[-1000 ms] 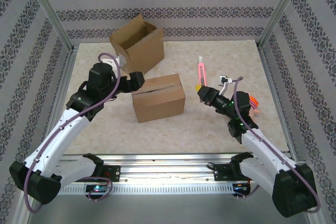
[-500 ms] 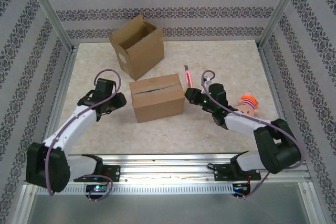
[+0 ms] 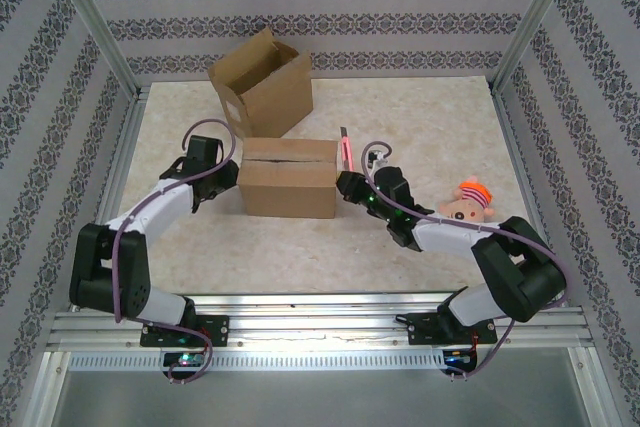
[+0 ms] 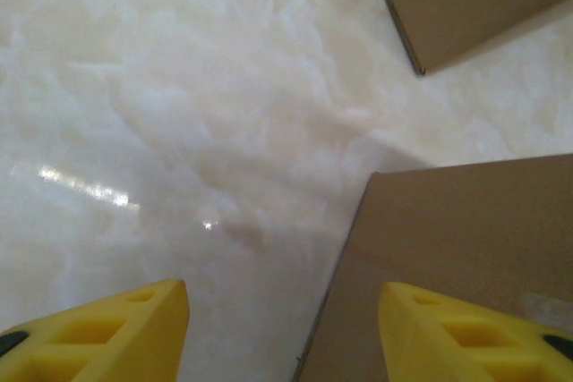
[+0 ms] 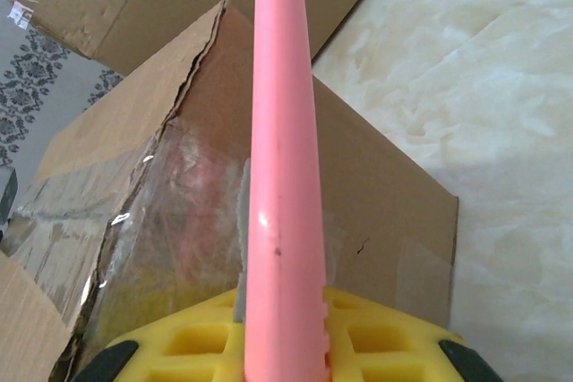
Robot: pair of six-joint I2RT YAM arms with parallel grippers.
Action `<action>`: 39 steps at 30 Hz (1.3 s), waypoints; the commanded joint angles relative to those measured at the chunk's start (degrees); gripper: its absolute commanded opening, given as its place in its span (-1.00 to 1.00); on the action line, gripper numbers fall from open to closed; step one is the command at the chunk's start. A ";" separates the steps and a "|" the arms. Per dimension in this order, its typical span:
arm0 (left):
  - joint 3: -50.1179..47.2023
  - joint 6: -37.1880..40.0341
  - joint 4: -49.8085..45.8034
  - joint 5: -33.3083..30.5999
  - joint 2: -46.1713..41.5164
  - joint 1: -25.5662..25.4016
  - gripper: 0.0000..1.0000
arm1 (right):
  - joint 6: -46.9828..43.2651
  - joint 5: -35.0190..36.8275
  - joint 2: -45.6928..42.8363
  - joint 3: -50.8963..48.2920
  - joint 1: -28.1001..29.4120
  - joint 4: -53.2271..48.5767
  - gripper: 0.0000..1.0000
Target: Unpack the express box
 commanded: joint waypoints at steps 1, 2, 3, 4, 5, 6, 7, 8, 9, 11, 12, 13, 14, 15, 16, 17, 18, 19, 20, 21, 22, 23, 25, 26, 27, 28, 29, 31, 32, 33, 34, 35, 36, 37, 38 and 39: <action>2.71 1.78 5.05 3.93 1.90 -0.81 0.24 | 1.84 0.84 -1.99 -1.21 2.82 2.62 -1.00; 2.94 1.88 5.18 3.74 2.23 -0.73 0.31 | 1.89 1.14 -2.55 -1.61 2.87 2.31 -1.00; 2.96 1.87 5.20 3.44 2.40 -0.54 0.38 | 2.06 1.38 -3.06 -1.88 2.99 2.16 -1.00; 3.02 1.89 4.86 3.14 2.43 -0.30 0.44 | 2.02 1.66 -3.53 -2.16 3.00 1.95 -1.00; 3.03 1.99 4.54 2.73 2.26 -0.12 0.50 | 1.92 2.03 -4.02 -2.41 3.00 1.70 -1.00; 3.15 2.20 4.16 2.24 1.93 0.18 0.54 | 1.93 2.26 -4.39 -2.65 2.95 1.44 -1.00; 3.19 2.58 3.29 1.41 1.46 0.42 0.60 | 1.89 2.49 -4.78 -2.70 3.00 1.07 -1.00; 3.33 2.90 2.29 0.36 0.79 0.84 0.64 | 1.90 2.58 -5.10 -2.82 3.00 0.80 -1.00; 3.37 3.13 1.49 -0.47 0.07 1.29 0.67 | 2.14 2.59 -5.31 -2.91 2.96 0.76 -1.00; 3.42 3.76 -0.50 -2.24 -2.21 2.18 0.72 | 2.39 2.66 -5.71 -3.26 2.93 0.86 -1.00; 3.60 4.11 -1.34 -3.15 -3.16 2.44 0.74 | 2.67 2.88 -5.87 -3.51 2.99 0.86 -1.00; 3.79 4.58 -2.52 -4.31 -4.32 2.54 0.76 | 2.92 3.06 -6.22 -3.78 2.99 0.91 -1.00; 4.32 5.23 -3.73 -5.11 -5.42 2.69 0.77 | 3.12 3.15 -6.53 -3.98 2.96 0.92 -1.00; 4.79 5.70 -4.81 -5.76 -6.32 2.77 0.77 | 3.43 3.35 -6.80 -4.24 3.00 1.01 -1.00; 5.32 6.13 -6.04 -6.27 -7.30 2.72 0.79 | 3.79 3.38 -7.05 -4.40 2.93 1.08 -1.00; 5.89 6.46 -6.97 -6.34 -8.17 2.73 0.80 | 4.04 3.49 -7.38 -4.62 3.07 1.19 -1.00; 6.31 6.67 -7.58 -6.03 -9.00 2.78 0.82 | 4.17 3.81 -7.59 -4.77 3.08 1.16 -1.00; 6.68 6.72 -7.74 -5.01 -9.90 2.73 0.84 | 4.26 4.22 -7.95 -5.03 3.17 1.15 -1.00; 6.80 6.95 -7.04 -2.79 -10.57 2.73 0.87 | 4.26 4.56 -8.28 -5.24 3.26 1.11 -1.00; 6.95 7.28 -5.97 -0.08 -11.07 2.79 0.90 | 4.20 5.00 -8.64 -5.44 3.24 0.78 -1.00; 6.98 7.52 -4.25 3.85 -11.25 2.67 0.95 | 4.09 5.50 -8.98 -5.52 3.19 0.45 -1.00; 7.15 7.77 -2.09 8.38 -10.99 2.70 1.00 | 3.87 5.86 -9.40 -5.68 3.19 0.06 -1.00; 8.05 8.02 1.82 16.74 -9.15 2.44 1.00 | 3.44 6.22 -10.32 -5.77 3.17 -0.68 -1.00; 9.07 8.19 3.03 19.67 -7.76 1.94 1.00 | 3.24 6.13 -10.79 -5.73 3.11 -1.16 -1.00; 9.97 8.62 3.53 20.86 -6.45 1.30 1.00 | 3.21 6.02 -11.32 -5.78 3.09 -1.54 -1.00; 11.08 9.60 3.83 20.98 -5.24 0.30 1.00 | 3.12 5.84 -12.01 -5.86 3.00 -1.96 -1.00; 11.99 10.85 3.85 19.83 -4.07 -0.84 1.00 | 2.92 5.66 -12.79 -6.08 2.92 -2.37 -1.00; 12.93 12.47 4.29 17.04 -2.43 -2.41 1.00 | 2.82 5.36 -14.29 -6.38 2.58 -3.34 -1.00; 13.26 13.09 4.64 15.37 -1.77 -2.98 1.00 | 2.77 5.21 -15.25 -6.73 2.37 -3.66 -1.00; 13.24 13.57 5.15 13.99 -1.20 -3.38 1.00 | 2.75 5.01 -15.98 -7.00 2.18 -3.85 -1.00; 13.02 14.09 5.86 12.64 -0.79 -3.72 1.00 | 2.80 4.83 -16.84 -7.33 1.83 -4.18 -1.00; 12.80 14.63 6.63 11.57 -0.44 -4.08 0.99 | 2.86 4.57 -17.52 -7.65 1.52 -4.47 -1.00; 12.46 14.95 7.54 10.84 -0.14 -4.37 1.00 | 2.90 4.24 -18.04 -7.91 1.22 -4.73 -1.00; 12.00 15.47 8.85 10.25 0.14 -4.73 1.00 | 2.94 3.88 -18.70 -8.11 0.95 -4.86 -1.00; 11.57 15.81 9.77 9.53 0.40 -5.26 0.99 | 3.01 3.75 -19.30 -8.36 0.61 -5.07 -1.00; 11.25 16.38 10.74 8.83 0.65 -5.89 0.98 | 3.03 3.47 -19.75 -8.58 0.39 -5.15 -1.00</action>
